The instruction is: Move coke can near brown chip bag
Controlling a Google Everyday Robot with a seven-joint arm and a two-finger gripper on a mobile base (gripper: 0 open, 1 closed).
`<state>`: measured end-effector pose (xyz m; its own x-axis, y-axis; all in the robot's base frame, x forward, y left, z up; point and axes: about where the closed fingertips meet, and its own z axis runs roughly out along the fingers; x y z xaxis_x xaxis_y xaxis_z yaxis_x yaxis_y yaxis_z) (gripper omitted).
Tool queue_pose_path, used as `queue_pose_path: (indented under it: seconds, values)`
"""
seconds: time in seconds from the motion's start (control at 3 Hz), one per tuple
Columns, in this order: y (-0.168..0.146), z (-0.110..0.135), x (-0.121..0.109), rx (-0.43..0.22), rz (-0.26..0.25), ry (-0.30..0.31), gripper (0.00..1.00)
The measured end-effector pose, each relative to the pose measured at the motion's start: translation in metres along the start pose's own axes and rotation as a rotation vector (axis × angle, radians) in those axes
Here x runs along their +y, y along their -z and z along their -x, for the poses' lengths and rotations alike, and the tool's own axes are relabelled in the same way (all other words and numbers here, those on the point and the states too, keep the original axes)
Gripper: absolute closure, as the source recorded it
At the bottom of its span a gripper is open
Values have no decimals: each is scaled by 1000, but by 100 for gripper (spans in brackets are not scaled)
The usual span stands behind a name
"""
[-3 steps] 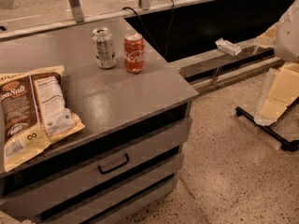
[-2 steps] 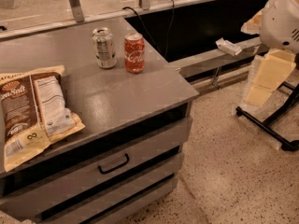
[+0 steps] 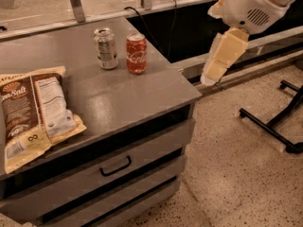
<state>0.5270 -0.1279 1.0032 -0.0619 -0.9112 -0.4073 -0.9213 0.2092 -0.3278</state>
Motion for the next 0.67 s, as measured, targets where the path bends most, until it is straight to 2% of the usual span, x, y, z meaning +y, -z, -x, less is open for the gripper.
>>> queue_pose_path:
  seconds: [0.33,0.67]
  values:
    - [-26,18,-18,-55,-11,-3,0]
    - [-28,19,-20,-60,-15,-3,0]
